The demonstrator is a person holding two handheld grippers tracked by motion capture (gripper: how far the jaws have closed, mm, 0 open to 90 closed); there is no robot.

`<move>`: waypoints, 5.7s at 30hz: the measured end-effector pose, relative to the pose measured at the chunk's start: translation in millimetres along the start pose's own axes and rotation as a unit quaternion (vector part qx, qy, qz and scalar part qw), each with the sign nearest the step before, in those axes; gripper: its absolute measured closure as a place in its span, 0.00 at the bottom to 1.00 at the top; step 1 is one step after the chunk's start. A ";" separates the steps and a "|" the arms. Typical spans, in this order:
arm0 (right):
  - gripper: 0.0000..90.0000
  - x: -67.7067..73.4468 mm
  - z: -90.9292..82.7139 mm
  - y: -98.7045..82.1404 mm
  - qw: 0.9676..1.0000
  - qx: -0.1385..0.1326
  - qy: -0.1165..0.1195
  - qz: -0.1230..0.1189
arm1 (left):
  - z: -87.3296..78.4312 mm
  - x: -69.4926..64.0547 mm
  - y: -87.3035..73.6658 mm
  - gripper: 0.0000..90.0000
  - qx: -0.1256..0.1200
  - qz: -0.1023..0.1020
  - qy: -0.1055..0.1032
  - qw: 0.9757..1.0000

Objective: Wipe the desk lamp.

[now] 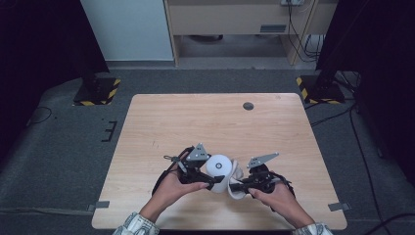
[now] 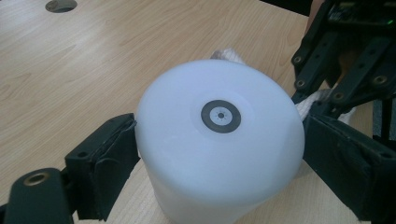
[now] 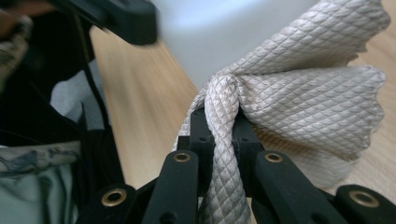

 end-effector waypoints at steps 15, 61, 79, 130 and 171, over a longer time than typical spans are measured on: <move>0.92 12.2 3.7 3.4 1.000 -0.005 0.015 -0.003 | -0.7 0.2 -0.6 0.12 0.001 -0.002 -0.004 1.000; 0.92 31.9 21.2 18.1 0.997 -0.041 0.053 -0.035 | 12.2 8.6 23.2 0.26 0.014 -0.011 -0.039 0.999; 0.92 31.6 28.2 19.3 0.996 -0.067 0.056 -0.034 | 12.3 8.2 23.9 0.26 0.016 -0.010 -0.038 0.999; 0.92 11.4 57.4 -2.5 0.999 -0.031 0.039 -0.006 | 11.0 9.6 23.4 0.28 0.015 -0.005 -0.036 0.999; 0.92 -16.8 -33.7 32.6 0.993 -0.115 -0.015 0.017 | 10.6 6.3 22.3 0.28 0.016 -0.010 -0.046 0.999</move>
Point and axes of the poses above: each handheld gripper's, and its own axes: z roughly forward along the jaws, y roughly out of its top, x roughly to its left, the point moved 10 cm from there along z, roughly forward along the jaws, and after that the axes turned 13 degrees about y, right-handed, at the moved point
